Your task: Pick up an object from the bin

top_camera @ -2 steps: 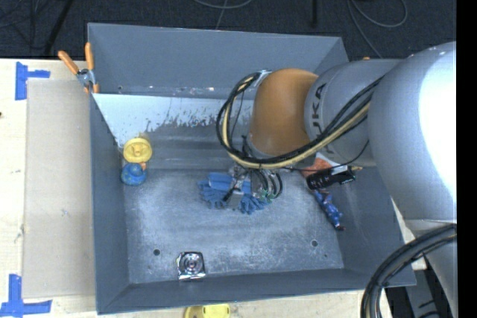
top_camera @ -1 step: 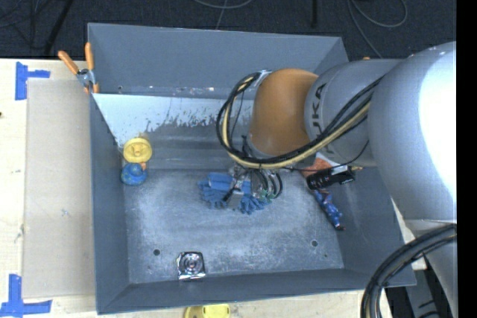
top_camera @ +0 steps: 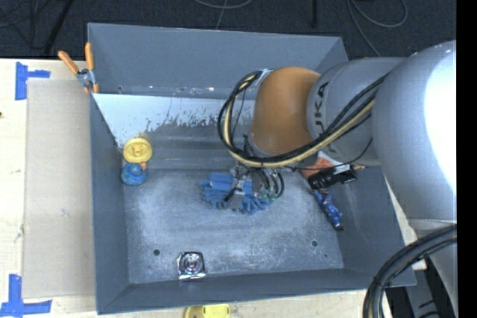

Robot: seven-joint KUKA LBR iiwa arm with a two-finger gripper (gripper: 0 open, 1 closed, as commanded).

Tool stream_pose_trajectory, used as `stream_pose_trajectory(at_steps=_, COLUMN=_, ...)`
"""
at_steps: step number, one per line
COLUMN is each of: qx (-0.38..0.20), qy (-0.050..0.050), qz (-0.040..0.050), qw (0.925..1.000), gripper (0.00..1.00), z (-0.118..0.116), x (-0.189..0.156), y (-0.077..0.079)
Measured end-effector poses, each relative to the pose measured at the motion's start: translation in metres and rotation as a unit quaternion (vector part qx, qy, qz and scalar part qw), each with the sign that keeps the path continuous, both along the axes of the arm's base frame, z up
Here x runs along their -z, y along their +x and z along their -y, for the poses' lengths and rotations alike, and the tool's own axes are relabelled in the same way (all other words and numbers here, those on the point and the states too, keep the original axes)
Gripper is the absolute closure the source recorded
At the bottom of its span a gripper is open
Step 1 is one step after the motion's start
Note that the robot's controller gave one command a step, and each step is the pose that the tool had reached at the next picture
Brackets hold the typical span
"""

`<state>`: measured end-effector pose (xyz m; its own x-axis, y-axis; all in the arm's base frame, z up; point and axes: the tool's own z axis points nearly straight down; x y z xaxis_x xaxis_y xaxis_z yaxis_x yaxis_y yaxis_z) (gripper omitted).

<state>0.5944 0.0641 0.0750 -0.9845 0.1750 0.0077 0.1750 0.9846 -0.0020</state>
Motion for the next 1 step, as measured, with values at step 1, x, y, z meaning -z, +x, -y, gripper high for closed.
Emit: stream_pose_trajectory(at_steps=1, qx=0.0, qy=0.0, qz=-0.0002, qw=1.0, gripper=1.0, z=0.0003, x=-0.022, y=-0.0005)
